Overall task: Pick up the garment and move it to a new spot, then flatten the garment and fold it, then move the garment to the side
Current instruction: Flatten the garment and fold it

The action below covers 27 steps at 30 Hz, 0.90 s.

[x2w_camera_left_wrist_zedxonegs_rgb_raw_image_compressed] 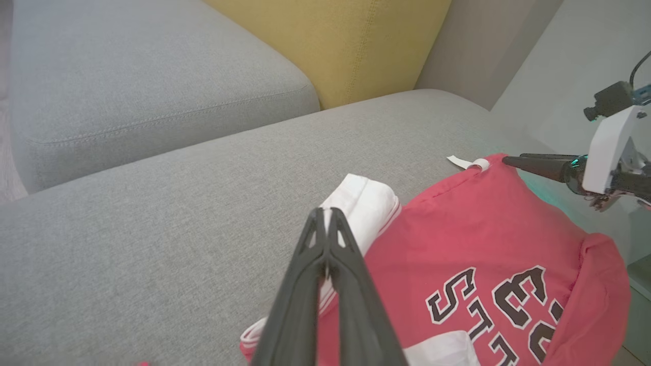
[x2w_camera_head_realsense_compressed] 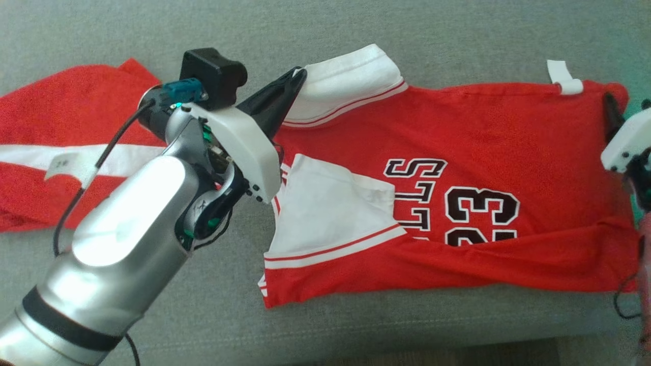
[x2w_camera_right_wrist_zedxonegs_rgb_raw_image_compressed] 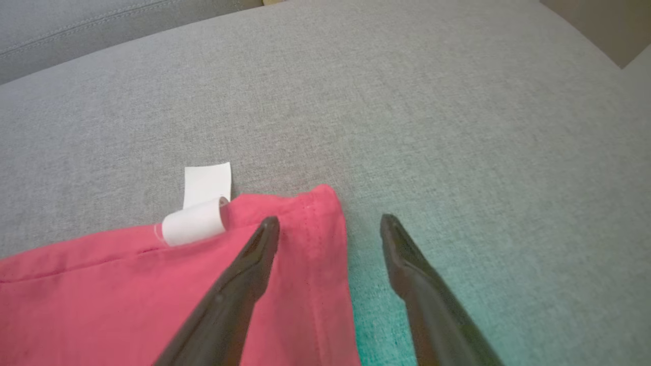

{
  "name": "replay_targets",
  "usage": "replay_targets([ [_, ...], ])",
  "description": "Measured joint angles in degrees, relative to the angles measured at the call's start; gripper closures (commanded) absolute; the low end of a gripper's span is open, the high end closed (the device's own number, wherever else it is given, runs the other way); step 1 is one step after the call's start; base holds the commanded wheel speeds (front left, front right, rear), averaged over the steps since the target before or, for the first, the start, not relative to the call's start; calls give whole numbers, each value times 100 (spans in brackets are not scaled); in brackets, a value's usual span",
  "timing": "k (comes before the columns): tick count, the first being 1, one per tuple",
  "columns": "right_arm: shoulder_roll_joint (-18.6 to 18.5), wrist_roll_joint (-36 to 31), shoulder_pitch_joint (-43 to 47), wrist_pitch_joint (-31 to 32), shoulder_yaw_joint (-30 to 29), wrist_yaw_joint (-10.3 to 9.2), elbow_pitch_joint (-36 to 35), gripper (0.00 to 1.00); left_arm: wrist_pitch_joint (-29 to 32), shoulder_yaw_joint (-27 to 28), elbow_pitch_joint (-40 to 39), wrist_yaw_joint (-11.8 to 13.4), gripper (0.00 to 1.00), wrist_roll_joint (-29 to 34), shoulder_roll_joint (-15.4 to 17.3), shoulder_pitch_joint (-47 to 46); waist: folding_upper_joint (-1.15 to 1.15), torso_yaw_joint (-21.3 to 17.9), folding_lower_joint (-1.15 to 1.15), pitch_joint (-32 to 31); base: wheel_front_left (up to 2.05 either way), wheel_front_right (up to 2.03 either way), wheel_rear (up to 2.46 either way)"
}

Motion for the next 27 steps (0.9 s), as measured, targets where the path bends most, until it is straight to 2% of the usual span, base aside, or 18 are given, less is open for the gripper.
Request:
replay_targets([
  [9,32,-415,-327,155,-187,0,325,0,57,26,-372,179,100,-3,65,10,0,119,0,261,0,0,0],
  [10,53,-414,-338,159,-186,0,352,100,57,33,-375,180,100,-3,73,9,0,119,0,281,0,0,0],
  [15,91,-416,-474,41,-183,0,354,100,43,109,-349,230,100,-3,88,0,0,79,0,319,0,0,0],
  [27,89,-481,-896,-959,-130,0,237,100,-466,410,269,279,100,63,41,-497,0,-86,0,331,0,0,0],
])
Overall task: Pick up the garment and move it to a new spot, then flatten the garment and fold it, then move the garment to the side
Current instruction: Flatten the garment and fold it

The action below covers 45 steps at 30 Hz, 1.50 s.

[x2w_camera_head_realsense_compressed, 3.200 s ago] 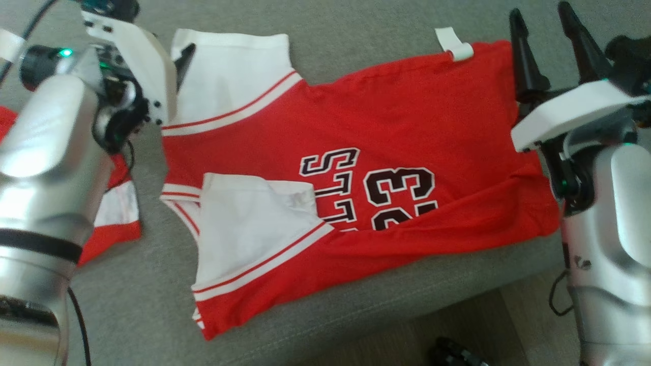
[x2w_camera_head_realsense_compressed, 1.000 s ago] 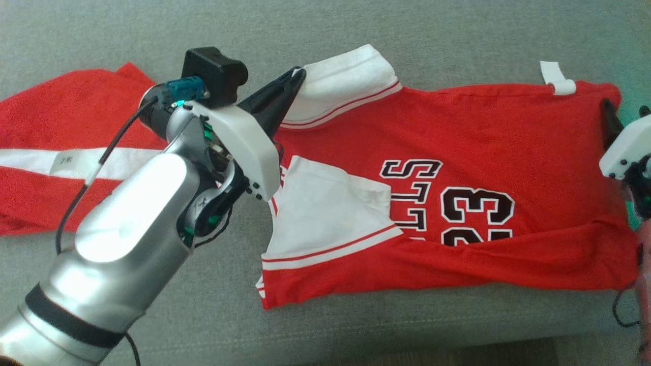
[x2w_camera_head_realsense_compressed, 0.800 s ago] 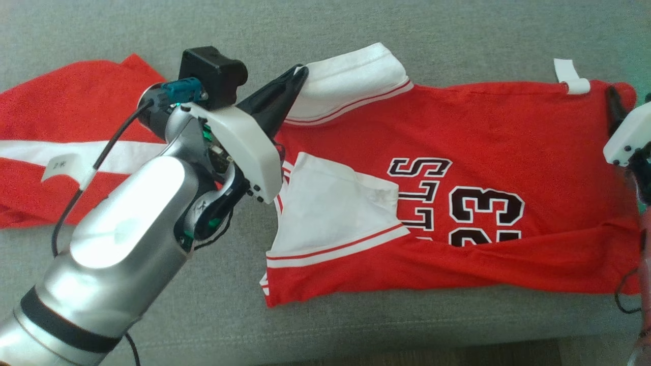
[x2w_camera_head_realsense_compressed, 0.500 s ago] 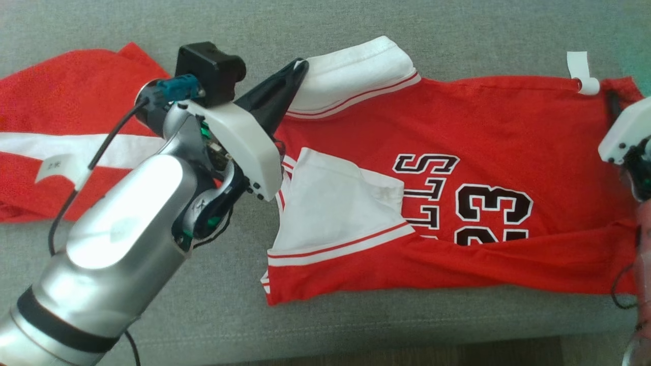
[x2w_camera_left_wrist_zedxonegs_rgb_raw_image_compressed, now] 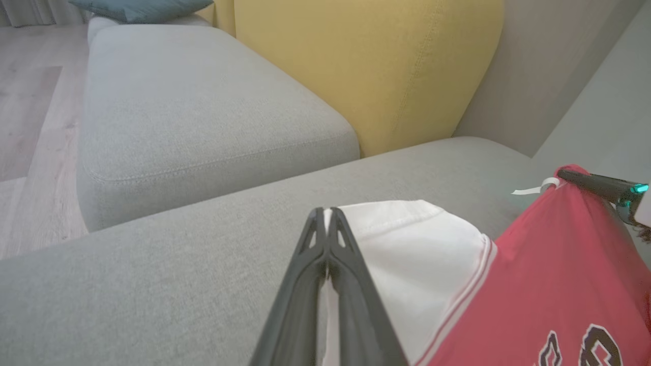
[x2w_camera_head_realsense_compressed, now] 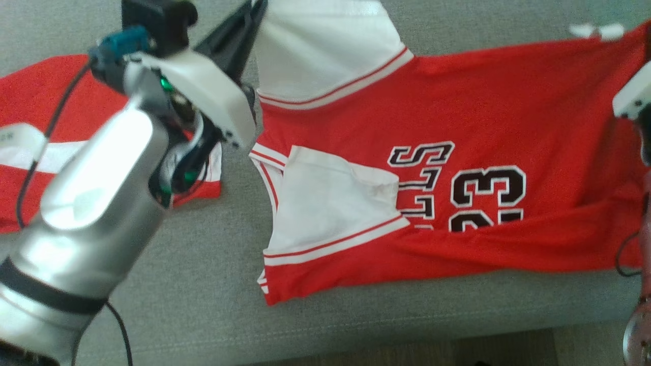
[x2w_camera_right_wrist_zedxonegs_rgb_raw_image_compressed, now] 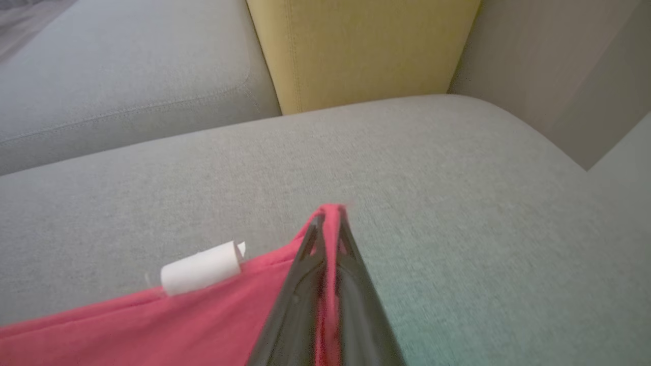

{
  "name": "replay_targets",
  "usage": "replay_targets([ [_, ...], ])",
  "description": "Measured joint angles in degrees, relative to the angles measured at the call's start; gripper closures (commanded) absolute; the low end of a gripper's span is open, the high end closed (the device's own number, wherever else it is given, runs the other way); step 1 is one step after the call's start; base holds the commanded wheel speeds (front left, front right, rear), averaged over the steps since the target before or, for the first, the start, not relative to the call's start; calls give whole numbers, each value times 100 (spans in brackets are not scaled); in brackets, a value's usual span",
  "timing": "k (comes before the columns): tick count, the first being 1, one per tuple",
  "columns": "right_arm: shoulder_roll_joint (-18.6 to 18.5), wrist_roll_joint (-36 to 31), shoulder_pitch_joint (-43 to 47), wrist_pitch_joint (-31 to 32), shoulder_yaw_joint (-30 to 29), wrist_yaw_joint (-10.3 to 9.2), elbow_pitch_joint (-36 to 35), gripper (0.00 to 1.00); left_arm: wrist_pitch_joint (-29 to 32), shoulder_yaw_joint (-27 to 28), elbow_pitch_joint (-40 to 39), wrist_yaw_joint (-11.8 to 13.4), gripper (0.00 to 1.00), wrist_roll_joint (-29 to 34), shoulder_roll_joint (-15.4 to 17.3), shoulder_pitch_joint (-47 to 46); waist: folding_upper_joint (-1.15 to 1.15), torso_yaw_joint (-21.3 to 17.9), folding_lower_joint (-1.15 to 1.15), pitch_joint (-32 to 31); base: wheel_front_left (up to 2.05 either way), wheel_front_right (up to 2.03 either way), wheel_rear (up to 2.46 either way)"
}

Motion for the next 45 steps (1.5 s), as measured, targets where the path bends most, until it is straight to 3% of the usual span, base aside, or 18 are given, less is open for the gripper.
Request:
replay_targets([
  [15,24,155,-609,-805,258,0,556,100,-593,108,1333,-315,100,97,-488,-886,0,-77,0,52,0,0,0],
  [25,-19,778,100,-927,299,0,479,100,-480,-226,723,-446,100,75,-267,-20,0,-67,0,-405,0,0,0],
  [37,-214,1339,1595,511,573,0,-606,100,326,-759,-1276,80,100,-122,515,1597,0,-19,0,-995,0,0,0],
  [45,-343,1337,2212,1508,350,0,-1295,100,799,-1065,-1956,210,100,-105,862,1870,0,-1,0,-1103,0,0,0],
])
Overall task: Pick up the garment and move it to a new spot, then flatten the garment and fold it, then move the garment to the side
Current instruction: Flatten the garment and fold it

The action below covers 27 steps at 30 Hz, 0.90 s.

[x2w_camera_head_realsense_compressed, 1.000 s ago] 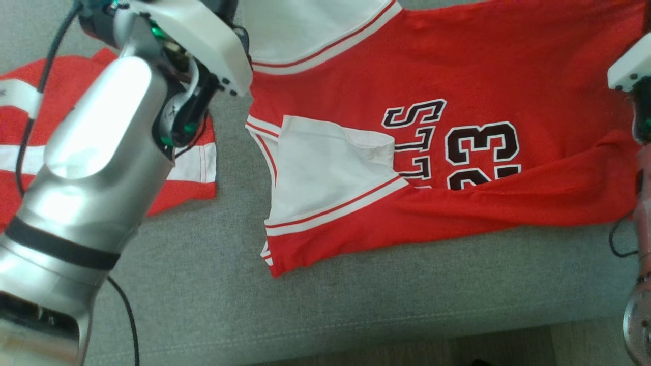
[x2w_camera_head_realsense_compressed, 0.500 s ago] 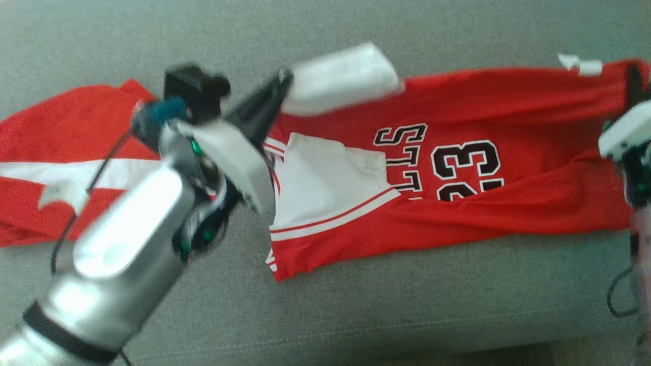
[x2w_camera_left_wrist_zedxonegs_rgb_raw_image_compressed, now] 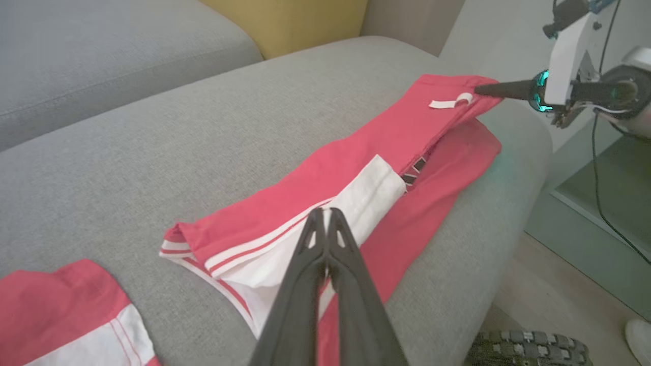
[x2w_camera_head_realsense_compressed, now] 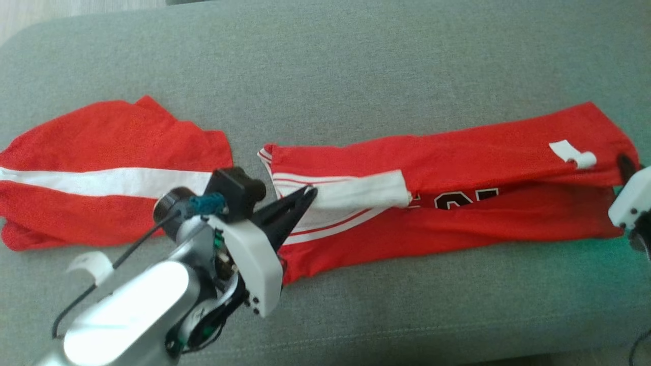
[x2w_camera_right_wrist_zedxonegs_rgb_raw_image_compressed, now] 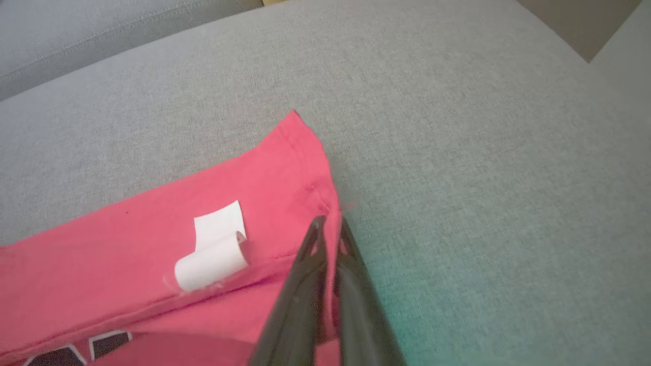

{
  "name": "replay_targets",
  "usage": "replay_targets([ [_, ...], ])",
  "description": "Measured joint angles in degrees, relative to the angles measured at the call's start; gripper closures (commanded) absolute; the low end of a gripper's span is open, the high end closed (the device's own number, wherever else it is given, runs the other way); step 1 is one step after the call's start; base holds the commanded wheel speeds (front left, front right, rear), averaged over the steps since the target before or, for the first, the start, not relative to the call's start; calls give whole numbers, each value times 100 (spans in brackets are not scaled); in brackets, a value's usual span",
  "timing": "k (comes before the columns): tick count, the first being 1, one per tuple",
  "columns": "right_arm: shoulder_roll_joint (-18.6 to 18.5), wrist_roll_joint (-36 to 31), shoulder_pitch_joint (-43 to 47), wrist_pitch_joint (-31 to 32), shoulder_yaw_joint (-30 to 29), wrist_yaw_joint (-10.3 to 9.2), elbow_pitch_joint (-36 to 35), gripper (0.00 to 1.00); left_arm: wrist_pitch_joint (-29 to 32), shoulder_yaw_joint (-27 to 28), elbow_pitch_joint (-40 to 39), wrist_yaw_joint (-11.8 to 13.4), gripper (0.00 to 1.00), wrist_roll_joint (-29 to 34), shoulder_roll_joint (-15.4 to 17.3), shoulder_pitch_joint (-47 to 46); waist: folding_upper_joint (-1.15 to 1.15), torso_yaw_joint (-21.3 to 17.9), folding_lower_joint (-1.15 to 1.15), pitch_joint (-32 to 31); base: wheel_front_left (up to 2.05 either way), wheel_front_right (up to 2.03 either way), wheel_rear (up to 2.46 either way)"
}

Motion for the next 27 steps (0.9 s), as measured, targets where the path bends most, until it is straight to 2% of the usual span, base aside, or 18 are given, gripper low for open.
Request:
replay_targets([
  [4,2,-1,272,510,-115,0,-430,100,175,-111,-201,48,100,21,153,121,0,-24,0,-64,0,0,0],
  [10,25,-19,622,1178,-237,0,-931,100,275,-269,-241,90,100,83,201,211,0,-83,0,-112,0,0,0],
  [20,190,-102,1038,1708,-304,0,-1593,100,119,-344,112,104,100,167,171,341,0,-149,0,-83,0,0,0],
  [21,211,-110,1069,1708,-314,0,-1615,74,73,-346,165,122,69,170,155,344,0,-155,0,-82,0,0,0],
  [22,234,-137,1098,1708,-347,0,-1642,0,4,-334,204,154,15,178,126,345,0,-160,0,-82,0,0,0],
  [23,261,-209,1133,1722,-370,0,-1672,0,-136,-288,287,215,0,179,37,350,0,-162,0,-86,0,0,0],
  [27,417,-211,1140,1586,-525,0,-1789,0,-468,-179,467,350,0,202,-134,411,0,-162,0,-114,0,0,0],
])
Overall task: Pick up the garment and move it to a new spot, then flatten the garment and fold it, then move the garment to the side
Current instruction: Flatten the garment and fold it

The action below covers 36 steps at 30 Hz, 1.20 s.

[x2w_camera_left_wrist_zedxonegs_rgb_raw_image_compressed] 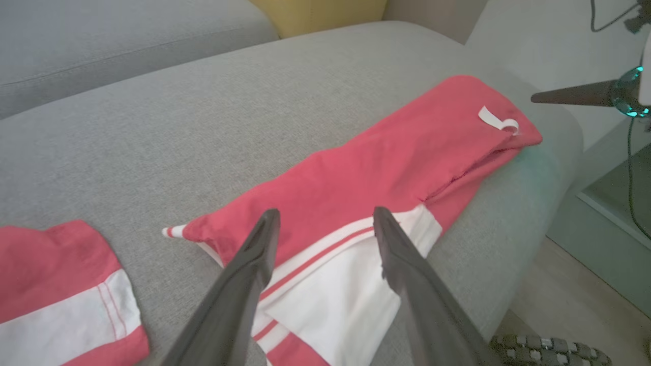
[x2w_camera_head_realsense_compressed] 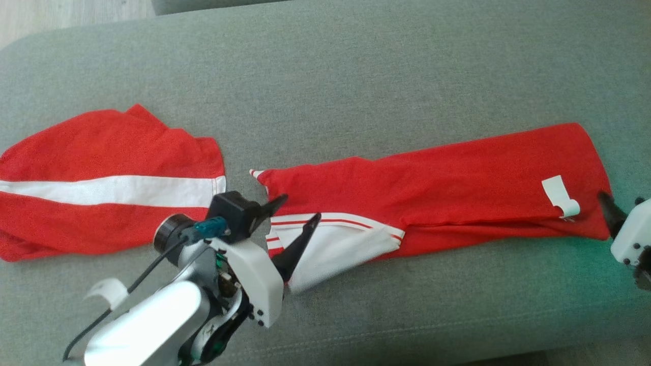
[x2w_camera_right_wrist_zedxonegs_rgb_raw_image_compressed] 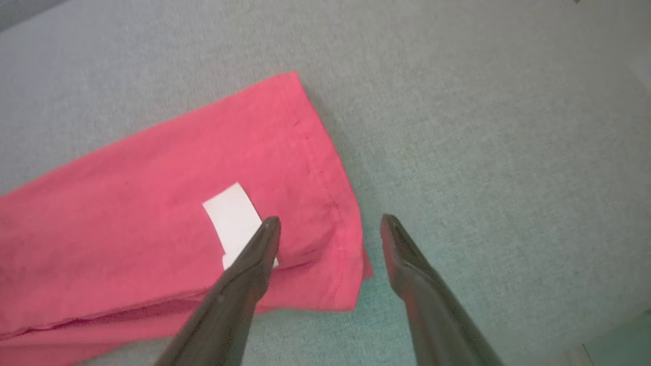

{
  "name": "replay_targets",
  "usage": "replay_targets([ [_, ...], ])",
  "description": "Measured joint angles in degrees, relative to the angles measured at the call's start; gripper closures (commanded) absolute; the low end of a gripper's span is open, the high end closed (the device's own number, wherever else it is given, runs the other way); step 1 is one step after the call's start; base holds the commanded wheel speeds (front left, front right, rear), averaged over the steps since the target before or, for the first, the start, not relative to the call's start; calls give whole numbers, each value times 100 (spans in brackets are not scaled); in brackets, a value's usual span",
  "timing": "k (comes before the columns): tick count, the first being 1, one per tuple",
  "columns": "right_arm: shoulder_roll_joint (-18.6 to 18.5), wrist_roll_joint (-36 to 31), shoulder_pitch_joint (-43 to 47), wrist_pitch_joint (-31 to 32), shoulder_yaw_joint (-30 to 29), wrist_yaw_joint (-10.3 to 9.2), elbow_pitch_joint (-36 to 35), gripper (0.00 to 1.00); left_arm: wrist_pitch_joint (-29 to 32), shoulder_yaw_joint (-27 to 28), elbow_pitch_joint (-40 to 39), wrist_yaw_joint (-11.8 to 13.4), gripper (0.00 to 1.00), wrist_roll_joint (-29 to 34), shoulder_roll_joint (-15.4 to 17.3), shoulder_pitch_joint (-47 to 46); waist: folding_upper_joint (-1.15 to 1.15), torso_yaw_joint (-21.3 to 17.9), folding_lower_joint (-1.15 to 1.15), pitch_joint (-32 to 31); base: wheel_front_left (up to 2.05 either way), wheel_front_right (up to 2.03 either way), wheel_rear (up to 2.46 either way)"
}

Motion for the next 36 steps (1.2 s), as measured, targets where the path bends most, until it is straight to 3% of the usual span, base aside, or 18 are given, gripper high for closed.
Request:
replay_targets([
  [5,78,5,-12,-839,126,0,-237,0,-662,402,190,240,0,-9,-243,28,0,3,0,-86,0,0,0],
  [13,-62,186,-40,-2555,1132,0,-699,0,-1901,1430,371,613,0,-363,-759,123,0,3,0,-284,0,0,0],
  [18,-85,105,-8,-3619,1539,0,-711,0,-2045,2117,459,691,0,-260,-1203,606,0,23,0,-412,0,0,0],
  [21,-70,-8,77,-4060,1723,0,-593,0,-2046,2613,435,536,0,132,-1584,981,0,34,0,-455,0,0,0],
  [24,0,-153,298,-4328,1853,0,-326,0,-2062,2925,545,136,0,604,-1939,1484,0,29,0,-453,0,0,0],
  [32,20,-201,240,-4424,1648,0,-119,0,-2081,3441,720,-421,0,1213,-2267,1624,0,42,0,-329,0,0,0],
  [36,116,-211,62,-4258,1145,0,246,0,-2082,3475,879,-623,0,1358,-2351,1606,0,53,0,-187,0,0,0],
])
